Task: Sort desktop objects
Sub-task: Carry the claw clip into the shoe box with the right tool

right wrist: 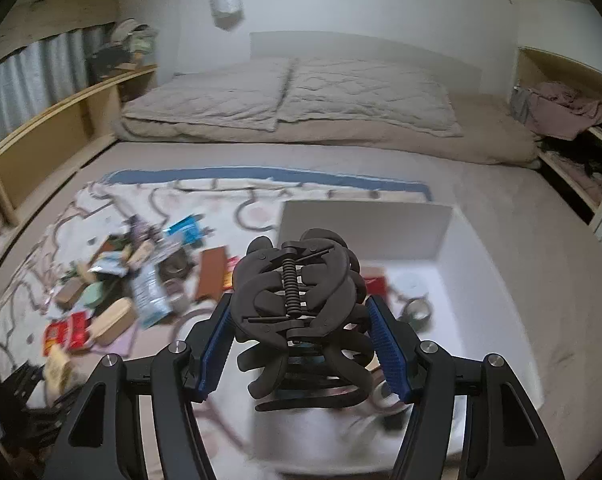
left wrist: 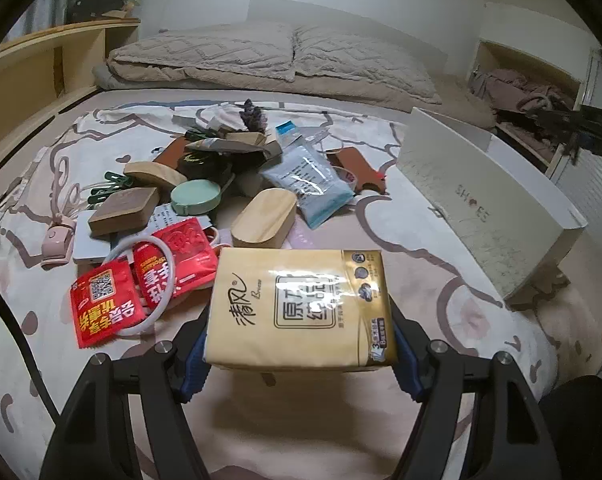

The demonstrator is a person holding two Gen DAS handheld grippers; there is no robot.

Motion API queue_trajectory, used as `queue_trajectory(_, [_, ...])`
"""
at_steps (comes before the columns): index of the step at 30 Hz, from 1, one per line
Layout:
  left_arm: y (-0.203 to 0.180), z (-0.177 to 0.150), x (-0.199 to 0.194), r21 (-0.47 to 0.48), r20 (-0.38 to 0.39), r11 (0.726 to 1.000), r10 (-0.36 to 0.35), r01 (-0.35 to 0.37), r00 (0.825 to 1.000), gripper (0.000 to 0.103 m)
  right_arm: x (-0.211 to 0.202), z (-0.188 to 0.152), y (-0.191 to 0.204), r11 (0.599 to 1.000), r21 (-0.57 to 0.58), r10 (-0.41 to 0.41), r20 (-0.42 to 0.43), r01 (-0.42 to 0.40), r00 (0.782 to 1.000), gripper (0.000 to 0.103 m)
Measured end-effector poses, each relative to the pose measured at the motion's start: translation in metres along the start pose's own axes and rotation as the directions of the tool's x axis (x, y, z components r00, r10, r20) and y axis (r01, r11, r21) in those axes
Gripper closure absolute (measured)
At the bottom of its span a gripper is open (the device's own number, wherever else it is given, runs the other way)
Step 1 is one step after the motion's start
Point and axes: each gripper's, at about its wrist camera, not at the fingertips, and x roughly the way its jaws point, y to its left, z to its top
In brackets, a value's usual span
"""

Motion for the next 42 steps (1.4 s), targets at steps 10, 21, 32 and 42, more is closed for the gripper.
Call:
queue_trajectory(10, [-0.007,0.0,-0.004,0.014,0.01,0.999,-0.047,0.046,0.999,0.029,0.059,0.041,-0.063,0.993,0.083,-0.072,-0.105,0.081,0.992,0.038])
queue_trajectory(21, [-0.004,0.002,0.002,-0.005,-0.005,0.999,-0.044,0.044,0.999,0.029,0.13,0.055,-0.098,0.986,0.063,-0.136,-0.256,0.157,0.957,0.038])
queue_trajectory(32, [-0.008,0.002,0.009,0.004,-0.032,0.999,-0.053,0.054,0.998,0.029,0.196,0.046,-0.117,0.976,0.038,-0.184,-0.381,0.214,0.906,0.038])
queue_trajectory(42, [-0.01,0.001,0.015,0.01,-0.057,0.998,-0.063,0.064,0.996,0.029,0.234,0.036,-0.114,0.965,-0.035,-0.248,-0.436,0.259,0.865,0.038])
